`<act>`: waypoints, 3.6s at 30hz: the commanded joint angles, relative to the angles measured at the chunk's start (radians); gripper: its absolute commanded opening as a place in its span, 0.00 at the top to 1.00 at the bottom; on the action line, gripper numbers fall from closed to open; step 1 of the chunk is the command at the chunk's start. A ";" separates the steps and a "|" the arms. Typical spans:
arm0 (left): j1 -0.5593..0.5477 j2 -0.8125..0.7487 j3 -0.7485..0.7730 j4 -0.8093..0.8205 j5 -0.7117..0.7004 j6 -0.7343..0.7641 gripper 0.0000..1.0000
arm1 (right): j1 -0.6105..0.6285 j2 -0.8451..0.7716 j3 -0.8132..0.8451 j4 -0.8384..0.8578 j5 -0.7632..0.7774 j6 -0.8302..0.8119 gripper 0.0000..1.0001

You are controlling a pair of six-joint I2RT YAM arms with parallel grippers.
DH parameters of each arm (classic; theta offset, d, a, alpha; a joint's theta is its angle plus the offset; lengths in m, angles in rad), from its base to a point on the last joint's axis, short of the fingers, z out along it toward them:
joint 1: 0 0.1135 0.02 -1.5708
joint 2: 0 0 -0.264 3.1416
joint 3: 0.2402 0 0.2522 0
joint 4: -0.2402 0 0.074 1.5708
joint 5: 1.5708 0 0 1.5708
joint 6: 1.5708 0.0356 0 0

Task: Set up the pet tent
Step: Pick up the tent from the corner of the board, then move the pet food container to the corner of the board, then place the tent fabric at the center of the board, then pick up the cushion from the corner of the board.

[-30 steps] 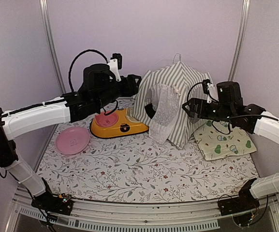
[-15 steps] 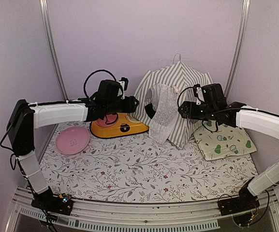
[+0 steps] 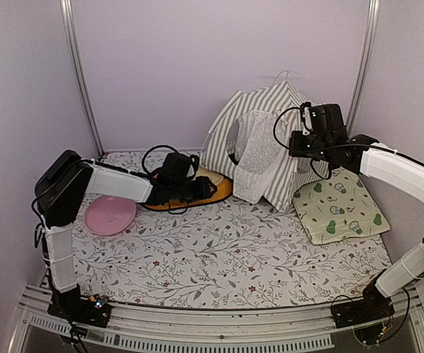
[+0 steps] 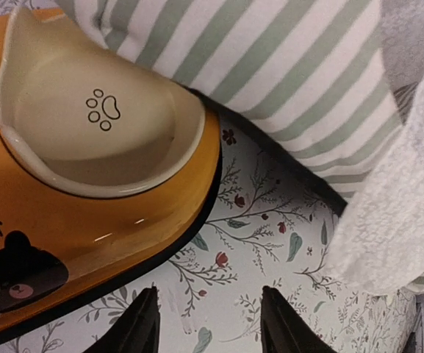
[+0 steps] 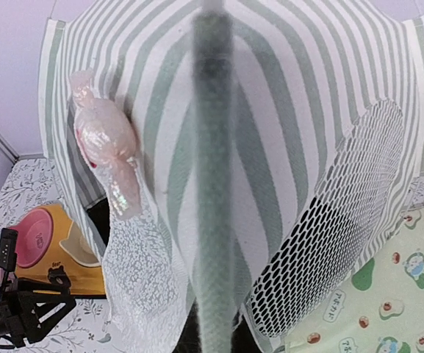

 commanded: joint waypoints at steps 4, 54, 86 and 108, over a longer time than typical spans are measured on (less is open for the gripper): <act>0.017 0.172 0.106 0.084 0.060 -0.127 0.53 | -0.004 -0.104 0.085 -0.010 0.070 -0.120 1.00; 0.114 -0.791 -0.507 0.111 0.169 0.371 0.41 | 0.054 -0.299 -0.297 0.006 -0.416 -0.105 0.13; -0.062 -0.547 -0.273 -0.013 0.047 0.543 0.63 | -0.341 -0.179 -0.492 0.091 -0.345 0.118 0.01; -0.063 -0.546 -0.249 -0.045 -0.054 0.545 0.74 | -0.205 0.374 -0.224 -0.128 -0.028 0.014 0.01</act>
